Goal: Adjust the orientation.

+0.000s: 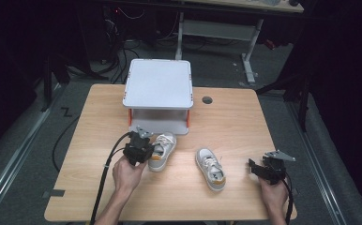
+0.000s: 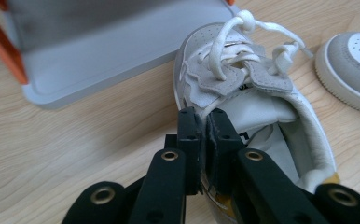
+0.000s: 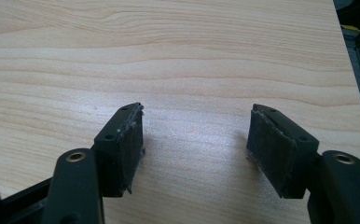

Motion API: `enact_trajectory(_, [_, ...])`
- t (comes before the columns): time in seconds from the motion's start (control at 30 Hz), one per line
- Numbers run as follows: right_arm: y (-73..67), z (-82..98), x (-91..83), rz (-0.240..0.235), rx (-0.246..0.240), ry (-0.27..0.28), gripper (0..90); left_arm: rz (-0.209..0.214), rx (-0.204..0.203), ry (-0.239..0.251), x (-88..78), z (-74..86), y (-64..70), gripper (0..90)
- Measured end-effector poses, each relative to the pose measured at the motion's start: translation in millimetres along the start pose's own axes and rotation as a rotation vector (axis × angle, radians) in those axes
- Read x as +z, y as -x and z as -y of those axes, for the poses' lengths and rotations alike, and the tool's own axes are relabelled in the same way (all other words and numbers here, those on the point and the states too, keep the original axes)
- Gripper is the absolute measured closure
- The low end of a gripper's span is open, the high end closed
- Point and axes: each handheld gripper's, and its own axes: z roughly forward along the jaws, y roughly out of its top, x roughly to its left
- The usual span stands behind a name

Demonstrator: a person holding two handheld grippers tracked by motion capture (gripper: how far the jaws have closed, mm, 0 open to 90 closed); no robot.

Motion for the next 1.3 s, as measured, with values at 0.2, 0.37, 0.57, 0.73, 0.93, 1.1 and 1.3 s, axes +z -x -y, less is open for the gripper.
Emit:
enact_trajectory(0.2, [0.0, 0.0, 0.0, 0.0, 0.0, 0.0, 35.7, -0.005, 0.009, -0.015, 14.3, -6.9, 18.4, 85.1])
enact_trajectory(0.37, [0.0, 0.0, 0.0, 0.0, 0.0, 0.0, 35.7, -0.028, 0.015, -0.029, 22.4, -8.8, 29.8, 85.0])
enact_trajectory(0.57, [0.0, 0.0, 0.0, -0.001, 0.0, 0.0, 35.6, -0.041, 0.017, -0.033, 29.8, -9.3, 42.3, 83.6])
enact_trajectory(0.73, [-0.1, 0.0, 0.0, -0.002, -0.001, -0.001, 35.6, 0.039, -0.01, -0.048, 29.8, -6.7, 44.9, 80.0])
enact_trajectory(0.93, [-0.1, 0.0, 0.0, -0.003, -0.002, 0.0, 35.6, 0.085, -0.04, -0.031, 29.6, -2.2, 41.4, 78.1])
enact_trajectory(1.1, [-0.1, 0.0, 0.0, -0.003, -0.003, 0.0, 35.7, 0.105, -0.047, -0.026, 29.8, -0.7, 39.5, 76.3])
enact_trajectory(1.3, [-0.1, 0.0, 0.1, -0.004, -0.005, 0.001, 35.8, 0.164, -0.082, 0.022, 25.2, -0.9, 31.8, 61.6])
